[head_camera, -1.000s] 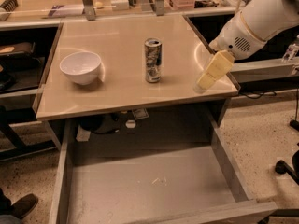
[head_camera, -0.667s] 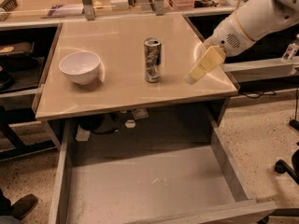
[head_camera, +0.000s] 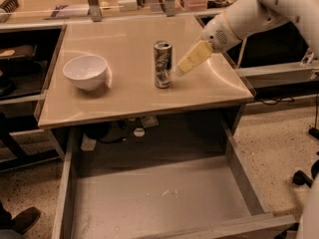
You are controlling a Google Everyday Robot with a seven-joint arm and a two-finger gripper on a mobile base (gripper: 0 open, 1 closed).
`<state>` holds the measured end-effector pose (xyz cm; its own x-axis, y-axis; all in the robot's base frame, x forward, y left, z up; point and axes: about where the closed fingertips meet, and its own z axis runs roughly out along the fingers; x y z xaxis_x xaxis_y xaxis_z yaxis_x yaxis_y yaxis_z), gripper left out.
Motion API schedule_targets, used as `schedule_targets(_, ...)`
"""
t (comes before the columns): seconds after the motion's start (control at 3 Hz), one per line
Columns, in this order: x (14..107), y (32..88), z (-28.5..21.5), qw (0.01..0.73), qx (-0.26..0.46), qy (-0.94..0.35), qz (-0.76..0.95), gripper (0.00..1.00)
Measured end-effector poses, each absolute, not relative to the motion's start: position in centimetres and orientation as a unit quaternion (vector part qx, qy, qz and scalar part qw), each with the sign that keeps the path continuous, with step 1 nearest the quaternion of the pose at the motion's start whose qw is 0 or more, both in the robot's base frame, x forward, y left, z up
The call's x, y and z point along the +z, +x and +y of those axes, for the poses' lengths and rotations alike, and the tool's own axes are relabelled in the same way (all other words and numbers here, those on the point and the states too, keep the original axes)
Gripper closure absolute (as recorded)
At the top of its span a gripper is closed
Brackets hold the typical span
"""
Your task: Place redbull can into top drawer
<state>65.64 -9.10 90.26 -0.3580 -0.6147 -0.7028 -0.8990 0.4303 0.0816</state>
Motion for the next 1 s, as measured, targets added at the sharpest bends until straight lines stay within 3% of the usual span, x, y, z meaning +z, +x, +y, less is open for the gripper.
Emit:
schedule_targets(0.67, 89.9, 67.8, -1.6, 0.293, 0.279, -0.506, 0.762, 0.00)
schedule_targets(1.0, 89.9, 67.8, -1.6, 0.293, 0.279, -0.506, 0.762, 0.00)
